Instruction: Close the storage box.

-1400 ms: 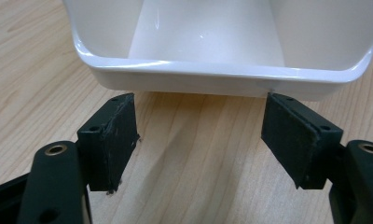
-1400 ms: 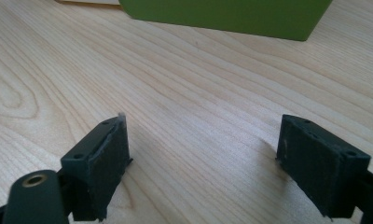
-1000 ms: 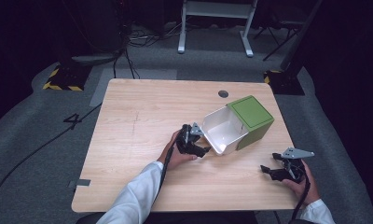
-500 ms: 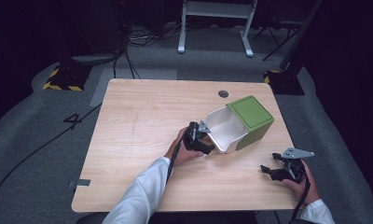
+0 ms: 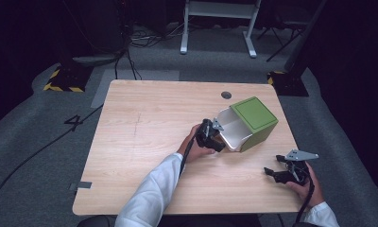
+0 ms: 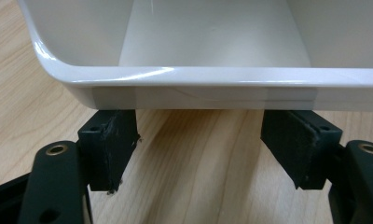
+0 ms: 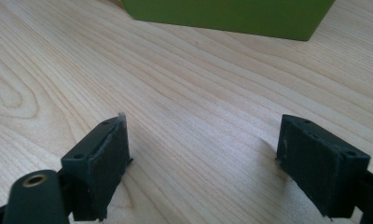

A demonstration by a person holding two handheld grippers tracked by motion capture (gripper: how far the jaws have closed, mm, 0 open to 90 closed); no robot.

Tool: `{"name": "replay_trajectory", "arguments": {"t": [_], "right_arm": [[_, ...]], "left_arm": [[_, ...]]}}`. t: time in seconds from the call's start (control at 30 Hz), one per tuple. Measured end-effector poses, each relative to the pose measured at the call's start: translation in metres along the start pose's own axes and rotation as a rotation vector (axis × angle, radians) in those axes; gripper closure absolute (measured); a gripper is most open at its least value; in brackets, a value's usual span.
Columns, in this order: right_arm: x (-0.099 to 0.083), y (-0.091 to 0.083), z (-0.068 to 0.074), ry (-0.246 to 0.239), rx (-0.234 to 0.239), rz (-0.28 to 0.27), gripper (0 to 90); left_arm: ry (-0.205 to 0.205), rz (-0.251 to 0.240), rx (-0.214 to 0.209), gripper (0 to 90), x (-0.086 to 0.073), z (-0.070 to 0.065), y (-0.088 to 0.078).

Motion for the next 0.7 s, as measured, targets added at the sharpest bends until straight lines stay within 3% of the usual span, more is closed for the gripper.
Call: {"name": "replay_trajectory", "arguments": {"t": [0.23, 0.7], "right_arm": [[0.000, 0.000, 0.000, 0.000, 0.000, 0.000, 17.2], [0.000, 0.000, 0.000, -0.002, 0.000, -0.001, 17.2]], "left_arm": [[0.010, 0.003, 0.006, 27.3, 0.011, -0.001, 0.011], [0.008, 0.011, 0.010, 27.7, 0.018, -0.001, 0.021]]}}
Point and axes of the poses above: each handheld gripper's, and its own axes: y roughly forward along the jaws, x roughly out of its top, z roughly to its left, the point moved 10 cm from there along y, roughly forward along the jaws, and after that the axes turned 1 degree about y, right-handed, at the moved point
